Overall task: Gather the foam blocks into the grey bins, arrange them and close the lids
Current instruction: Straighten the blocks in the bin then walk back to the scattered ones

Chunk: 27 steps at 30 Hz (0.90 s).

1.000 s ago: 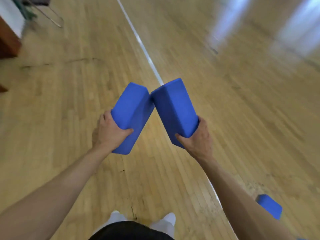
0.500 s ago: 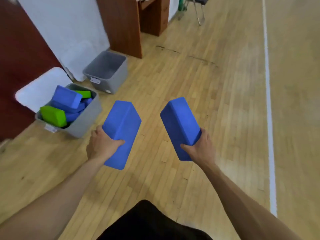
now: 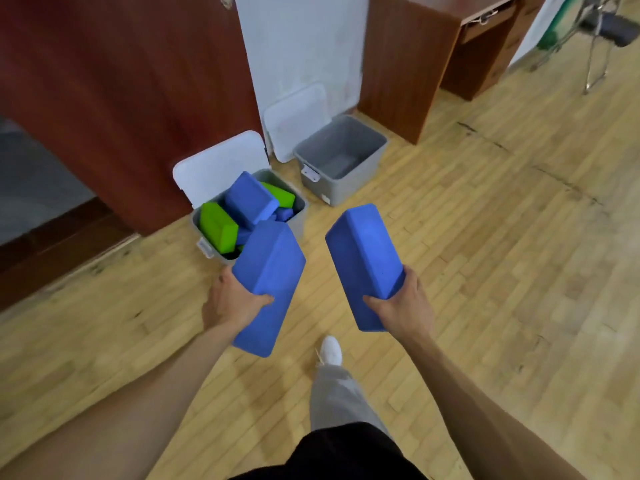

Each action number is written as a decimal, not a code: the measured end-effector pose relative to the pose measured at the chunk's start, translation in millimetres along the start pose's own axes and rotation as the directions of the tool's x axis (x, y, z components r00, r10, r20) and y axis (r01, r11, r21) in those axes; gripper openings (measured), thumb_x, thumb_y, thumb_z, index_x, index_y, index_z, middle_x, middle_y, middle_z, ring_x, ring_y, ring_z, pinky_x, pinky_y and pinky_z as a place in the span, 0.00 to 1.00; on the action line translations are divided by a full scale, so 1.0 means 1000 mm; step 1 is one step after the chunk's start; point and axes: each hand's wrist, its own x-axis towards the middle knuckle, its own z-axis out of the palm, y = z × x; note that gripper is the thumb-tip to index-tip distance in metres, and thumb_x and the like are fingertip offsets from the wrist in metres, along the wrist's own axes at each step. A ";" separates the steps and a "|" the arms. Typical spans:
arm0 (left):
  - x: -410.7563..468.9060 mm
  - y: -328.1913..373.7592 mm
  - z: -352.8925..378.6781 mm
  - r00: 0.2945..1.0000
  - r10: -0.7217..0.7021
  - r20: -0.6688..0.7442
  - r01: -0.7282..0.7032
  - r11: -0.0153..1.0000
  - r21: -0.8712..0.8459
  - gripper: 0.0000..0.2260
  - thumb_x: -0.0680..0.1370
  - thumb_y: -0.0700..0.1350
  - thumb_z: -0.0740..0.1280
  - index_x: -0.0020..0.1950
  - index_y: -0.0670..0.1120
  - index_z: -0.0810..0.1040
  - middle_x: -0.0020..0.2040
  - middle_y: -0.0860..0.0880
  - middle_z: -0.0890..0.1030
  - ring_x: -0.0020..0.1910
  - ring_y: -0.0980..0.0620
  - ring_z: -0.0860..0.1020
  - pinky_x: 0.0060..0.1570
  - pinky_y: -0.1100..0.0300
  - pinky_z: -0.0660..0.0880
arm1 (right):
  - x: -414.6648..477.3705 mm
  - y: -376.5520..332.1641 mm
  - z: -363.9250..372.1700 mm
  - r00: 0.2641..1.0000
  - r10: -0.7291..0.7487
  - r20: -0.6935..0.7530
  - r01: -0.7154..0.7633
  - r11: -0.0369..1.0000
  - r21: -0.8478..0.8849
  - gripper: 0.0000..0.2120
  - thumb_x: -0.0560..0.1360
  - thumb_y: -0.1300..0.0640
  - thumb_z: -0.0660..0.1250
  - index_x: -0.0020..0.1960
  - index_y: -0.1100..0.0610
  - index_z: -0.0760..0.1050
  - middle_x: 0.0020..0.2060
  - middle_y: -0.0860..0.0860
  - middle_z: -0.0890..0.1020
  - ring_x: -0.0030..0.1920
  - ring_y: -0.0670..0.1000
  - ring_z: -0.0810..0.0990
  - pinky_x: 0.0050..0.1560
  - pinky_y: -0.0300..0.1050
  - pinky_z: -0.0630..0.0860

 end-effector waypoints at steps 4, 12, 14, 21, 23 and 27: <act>0.081 0.047 -0.016 0.995 -0.098 0.005 0.098 0.995 -0.007 0.42 0.62 0.57 0.78 0.69 0.45 0.64 0.64 0.45 0.71 0.61 0.42 0.74 0.56 0.46 0.73 | 0.092 -0.052 0.014 0.997 -0.023 0.078 0.026 0.999 -0.033 0.44 0.64 0.42 0.73 0.73 0.53 0.58 0.65 0.50 0.71 0.62 0.54 0.74 0.55 0.51 0.74; 0.233 0.109 -0.083 0.978 -0.132 -0.159 0.097 0.973 -0.210 0.41 0.64 0.56 0.77 0.72 0.48 0.62 0.67 0.48 0.69 0.64 0.43 0.72 0.54 0.50 0.72 | 0.258 -0.198 0.038 0.966 -0.218 0.137 0.229 0.971 -0.066 0.42 0.64 0.45 0.75 0.71 0.57 0.60 0.62 0.53 0.72 0.61 0.57 0.74 0.54 0.51 0.72; 0.270 0.098 -0.092 0.964 -0.200 -0.173 0.148 0.951 -0.273 0.41 0.64 0.56 0.77 0.71 0.49 0.62 0.67 0.48 0.69 0.63 0.43 0.72 0.55 0.49 0.72 | 0.283 -0.227 0.059 0.961 -0.221 0.168 0.236 0.969 -0.070 0.41 0.64 0.45 0.74 0.70 0.57 0.61 0.61 0.53 0.72 0.58 0.57 0.75 0.50 0.50 0.72; 0.390 0.045 -0.093 0.914 -0.393 -0.102 0.345 0.883 -0.317 0.42 0.63 0.57 0.77 0.70 0.44 0.63 0.65 0.44 0.69 0.62 0.40 0.73 0.58 0.44 0.73 | 0.354 -0.309 0.155 0.954 -0.135 0.267 0.177 0.975 -0.138 0.44 0.63 0.44 0.76 0.72 0.55 0.59 0.63 0.53 0.73 0.61 0.57 0.75 0.55 0.54 0.74; 0.429 0.032 -0.094 0.898 -0.435 -0.062 0.391 0.855 -0.341 0.44 0.63 0.57 0.77 0.71 0.44 0.61 0.66 0.44 0.70 0.61 0.40 0.73 0.58 0.43 0.73 | 0.376 -0.337 0.183 0.951 -0.100 0.293 0.147 0.979 -0.144 0.45 0.62 0.45 0.76 0.71 0.55 0.58 0.63 0.53 0.73 0.61 0.57 0.75 0.54 0.55 0.75; 0.491 0.018 -0.093 0.866 -0.500 0.012 0.463 0.792 -0.398 0.46 0.63 0.56 0.77 0.72 0.47 0.55 0.65 0.45 0.72 0.60 0.40 0.75 0.57 0.43 0.74 | 0.418 -0.377 0.227 0.930 -0.093 0.355 0.147 0.981 -0.129 0.43 0.63 0.47 0.76 0.71 0.56 0.60 0.63 0.53 0.71 0.60 0.57 0.74 0.49 0.51 0.73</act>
